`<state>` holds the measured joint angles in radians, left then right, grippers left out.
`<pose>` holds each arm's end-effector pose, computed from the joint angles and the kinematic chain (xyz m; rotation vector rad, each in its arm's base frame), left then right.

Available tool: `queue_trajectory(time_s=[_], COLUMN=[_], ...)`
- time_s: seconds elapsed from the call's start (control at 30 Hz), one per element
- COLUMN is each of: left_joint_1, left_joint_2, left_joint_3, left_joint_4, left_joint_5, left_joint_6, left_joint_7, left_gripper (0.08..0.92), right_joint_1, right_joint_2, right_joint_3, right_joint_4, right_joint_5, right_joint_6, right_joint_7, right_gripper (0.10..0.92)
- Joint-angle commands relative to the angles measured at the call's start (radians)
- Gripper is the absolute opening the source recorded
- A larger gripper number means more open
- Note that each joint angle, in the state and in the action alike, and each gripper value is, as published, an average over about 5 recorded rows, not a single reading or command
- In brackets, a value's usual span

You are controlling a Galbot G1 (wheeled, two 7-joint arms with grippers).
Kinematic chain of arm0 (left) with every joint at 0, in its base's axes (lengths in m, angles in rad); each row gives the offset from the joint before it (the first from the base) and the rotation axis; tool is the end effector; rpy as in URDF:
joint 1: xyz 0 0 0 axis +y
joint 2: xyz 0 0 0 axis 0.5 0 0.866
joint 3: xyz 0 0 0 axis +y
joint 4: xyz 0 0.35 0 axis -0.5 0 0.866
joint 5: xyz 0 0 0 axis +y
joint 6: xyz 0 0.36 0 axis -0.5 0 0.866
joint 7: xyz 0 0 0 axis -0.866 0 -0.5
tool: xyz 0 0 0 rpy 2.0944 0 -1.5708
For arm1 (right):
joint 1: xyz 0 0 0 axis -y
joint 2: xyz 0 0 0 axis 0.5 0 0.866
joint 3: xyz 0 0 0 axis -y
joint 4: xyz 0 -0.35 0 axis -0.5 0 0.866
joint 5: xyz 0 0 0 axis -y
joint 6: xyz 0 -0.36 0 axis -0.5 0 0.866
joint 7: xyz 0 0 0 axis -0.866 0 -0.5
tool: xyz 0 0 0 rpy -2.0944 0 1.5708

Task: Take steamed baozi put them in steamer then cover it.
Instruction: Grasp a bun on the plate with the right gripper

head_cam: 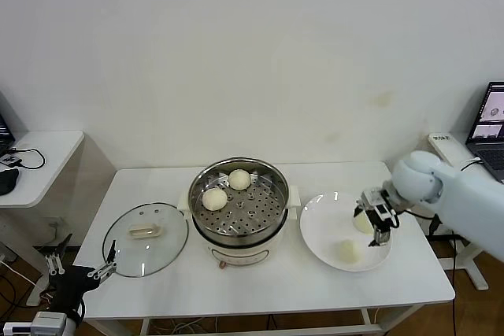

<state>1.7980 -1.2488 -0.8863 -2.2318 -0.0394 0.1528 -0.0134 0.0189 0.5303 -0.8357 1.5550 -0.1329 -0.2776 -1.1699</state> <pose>0.1325 0.1365 -0.2474 0.1680 -2.8933 -0.6366 0.4598 -0.1288 -0.1676 1.3456 -1.2523 1.4454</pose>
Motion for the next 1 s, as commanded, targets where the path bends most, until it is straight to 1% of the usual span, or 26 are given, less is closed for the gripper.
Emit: queue_trajectory(time_s=[0.03, 0.43, 0.83, 1.0], left_joint_1=[0.003, 0.000, -0.009, -0.012], left_joint_2=[0.000, -0.001, 0.000, -0.001], left_joint_3=[-0.003, -0.012, -0.011, -0.009], left_joint_4=[0.003, 0.019, 0.028, 0.030], left_joint_5=[0.001, 0.000, 0.001, 0.001], left_joint_6=[0.000, -0.001, -0.001, -0.001], left_joint_7=[0.000, 0.002, 0.003, 0.003], left_gripper=[0.823, 0.823, 0.823, 0.823], right_joint_1=[-0.173, -0.192, -0.197, -0.190], right_joint_2=[0.011, 0.134, 0.201, 0.203], right_joint_3=[0.100, 0.108, 0.119, 0.112], right_joint_4=[-0.042, -0.143, -0.206, -0.209], right_joint_5=[-0.072, -0.097, -0.118, -0.113], right_joint_6=[0.013, 0.021, 0.016, 0.009], right_joint_7=[0.004, 0.035, 0.049, 0.043], right_gripper=[0.822, 0.823, 0.821, 0.769])
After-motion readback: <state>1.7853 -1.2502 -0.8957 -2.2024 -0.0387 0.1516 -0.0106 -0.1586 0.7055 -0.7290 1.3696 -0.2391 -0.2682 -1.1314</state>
